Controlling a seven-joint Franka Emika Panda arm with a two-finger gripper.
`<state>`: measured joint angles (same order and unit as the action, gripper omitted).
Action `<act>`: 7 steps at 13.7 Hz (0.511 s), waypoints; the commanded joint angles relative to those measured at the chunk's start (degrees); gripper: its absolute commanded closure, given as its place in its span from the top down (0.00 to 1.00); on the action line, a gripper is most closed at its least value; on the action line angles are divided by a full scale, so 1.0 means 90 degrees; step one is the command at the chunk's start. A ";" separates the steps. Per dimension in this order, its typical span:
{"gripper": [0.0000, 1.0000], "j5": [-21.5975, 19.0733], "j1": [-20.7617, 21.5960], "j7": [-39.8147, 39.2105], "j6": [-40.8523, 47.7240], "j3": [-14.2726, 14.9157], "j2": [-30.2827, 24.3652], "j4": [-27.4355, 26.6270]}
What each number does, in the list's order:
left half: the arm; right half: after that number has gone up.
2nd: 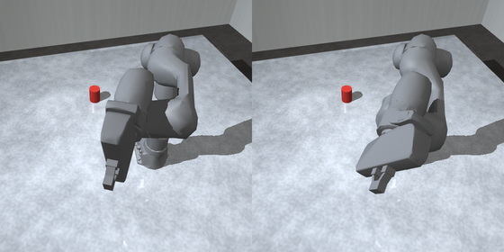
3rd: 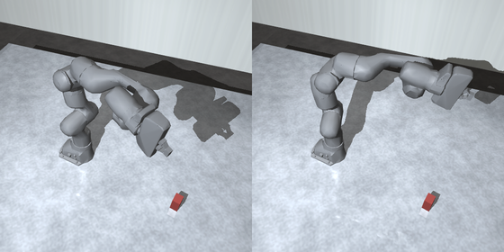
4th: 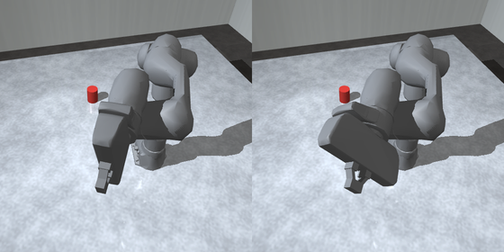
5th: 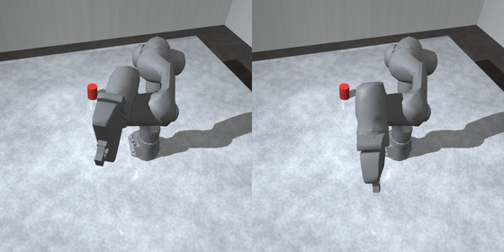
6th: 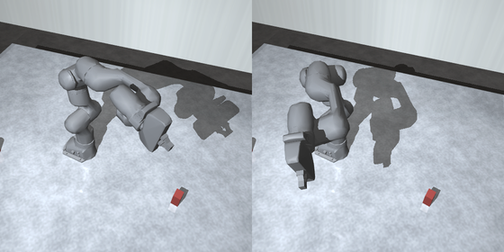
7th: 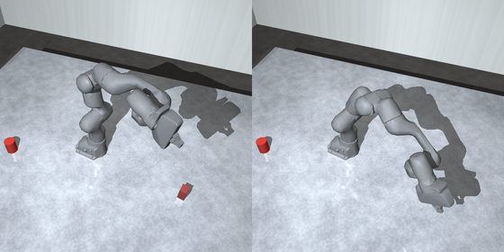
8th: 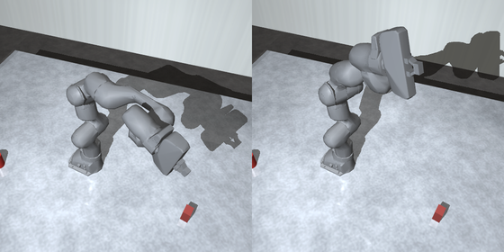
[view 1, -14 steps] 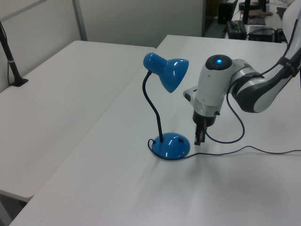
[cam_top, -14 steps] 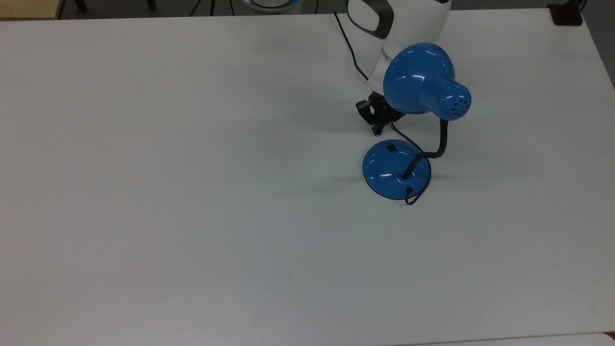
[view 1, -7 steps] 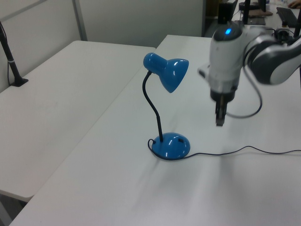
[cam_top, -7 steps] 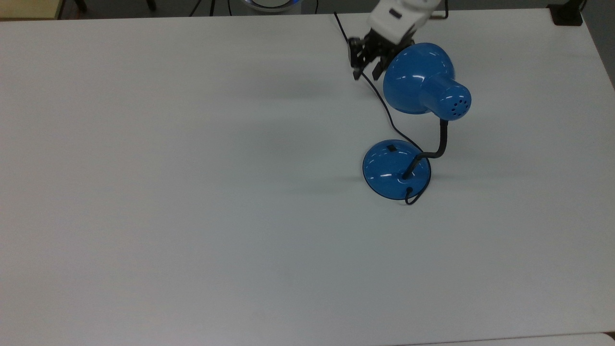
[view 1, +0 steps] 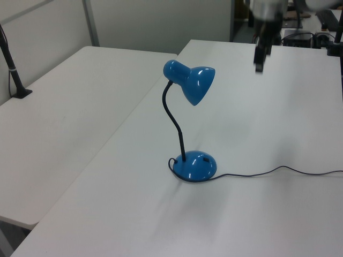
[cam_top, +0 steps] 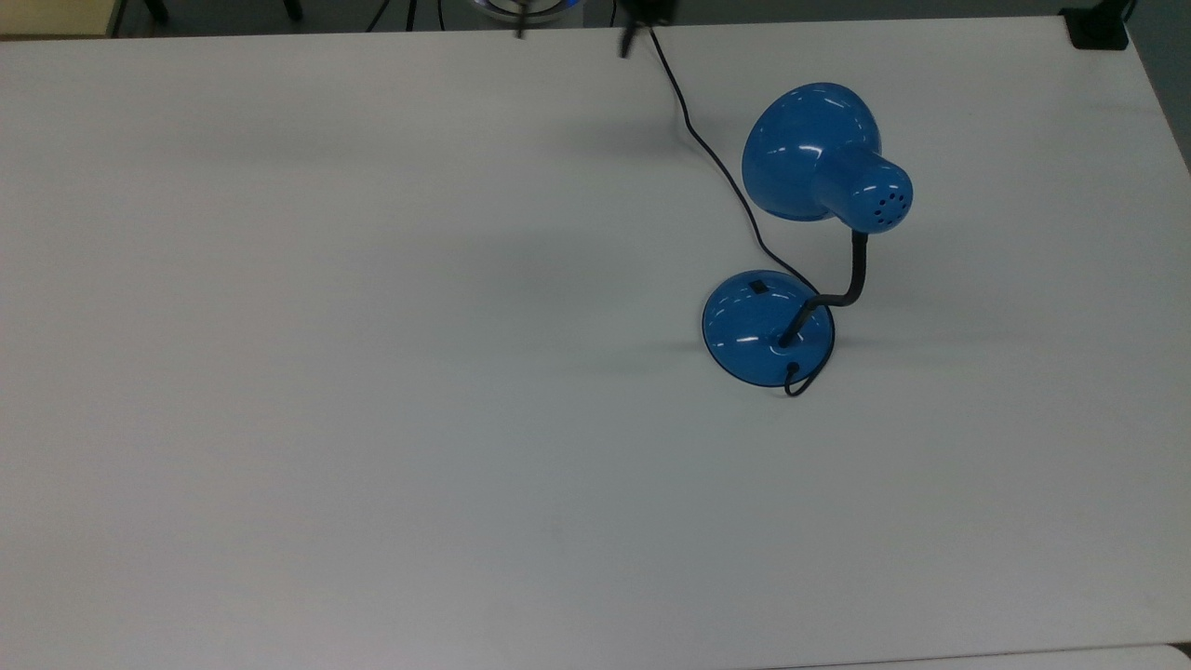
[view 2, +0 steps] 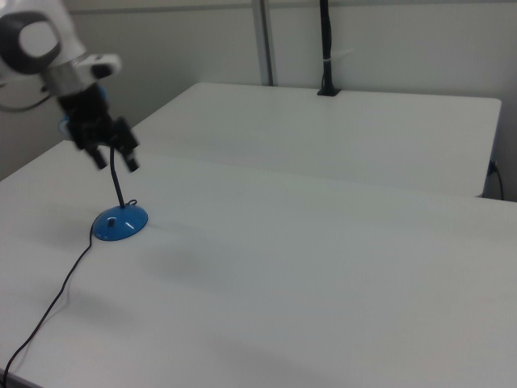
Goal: Turn off the lamp
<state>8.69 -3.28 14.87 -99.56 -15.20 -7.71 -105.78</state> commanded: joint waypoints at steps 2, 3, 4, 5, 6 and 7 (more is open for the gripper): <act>1.00 -0.0516 0.0071 -0.0432 0.0241 0.1209 0.0464 0.1194; 1.00 -0.0516 0.0033 -0.0432 0.0241 0.1239 0.0620 0.1361; 1.00 -0.0516 0.0023 -0.0442 0.0241 0.1346 0.0767 0.1547; 1.00 -0.0516 0.0032 -0.0471 0.0241 0.1492 0.0855 0.1577; 1.00 -0.0526 0.0023 -0.0597 0.0241 0.1513 0.0866 0.1597; 1.00 -0.0536 0.0022 -0.0627 0.0241 0.1513 0.0876 0.1607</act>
<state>5.04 -3.68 11.21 -99.43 -2.61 -1.17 -93.81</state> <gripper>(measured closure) 0.000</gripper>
